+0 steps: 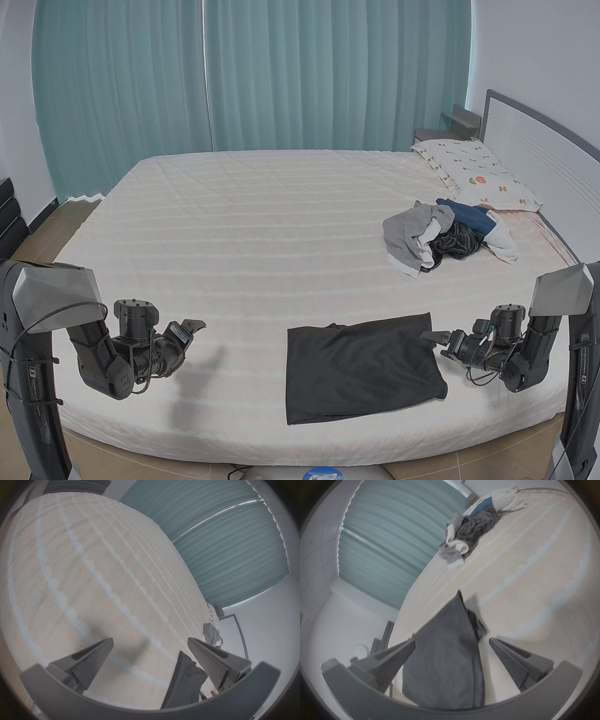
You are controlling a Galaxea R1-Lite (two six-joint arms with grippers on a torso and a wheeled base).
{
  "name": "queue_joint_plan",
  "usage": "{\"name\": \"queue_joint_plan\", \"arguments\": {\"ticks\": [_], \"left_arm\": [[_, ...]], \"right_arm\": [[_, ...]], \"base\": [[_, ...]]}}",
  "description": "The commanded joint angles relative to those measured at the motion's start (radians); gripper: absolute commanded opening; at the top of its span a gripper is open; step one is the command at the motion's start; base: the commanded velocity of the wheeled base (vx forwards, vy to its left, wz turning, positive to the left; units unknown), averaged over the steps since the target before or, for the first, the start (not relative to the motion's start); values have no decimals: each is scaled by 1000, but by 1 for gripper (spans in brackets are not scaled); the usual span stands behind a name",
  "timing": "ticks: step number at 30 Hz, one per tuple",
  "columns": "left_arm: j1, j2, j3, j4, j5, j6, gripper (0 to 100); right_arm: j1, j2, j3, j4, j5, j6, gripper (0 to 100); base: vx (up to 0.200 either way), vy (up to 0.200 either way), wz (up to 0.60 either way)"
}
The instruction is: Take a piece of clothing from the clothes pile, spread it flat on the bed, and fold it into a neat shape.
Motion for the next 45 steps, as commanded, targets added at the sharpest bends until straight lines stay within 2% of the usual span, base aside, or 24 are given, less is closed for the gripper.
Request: {"name": "queue_joint_plan", "arguments": {"ticks": [1, 7, 14, 15, 21, 25, 45], "left_arm": [[0, 1, 0, 0, 0, 0, 100], [0, 1, 0, 0, 1, 0, 100], [0, 1, 0, 0, 1, 0, 100], [0, 1, 0, 0, 0, 0, 100], [0, 1, 0, 0, 0, 0, 100], [0, 1, 0, 0, 1, 0, 100], [0, 1, 0, 0, 1, 0, 100]], "right_arm": [[-30, -60, 106, 14, 51, -79, 100], [-20, -45, 136, 28, 54, -165, 100], [17, -23, 125, 16, 43, -163, 100], [17, -22, 125, 16, 43, -163, 0], [19, -38, 158, 23, 42, -173, 0], [13, -45, 167, 30, 40, -220, 0], [-13, -48, 184, 30, 42, -269, 0]], "base": [[0, 0, 0], [0, 0, 0], [0, 0, 0], [0, 0, 0], [0, 0, 0], [0, 0, 0], [0, 0, 0]]}}
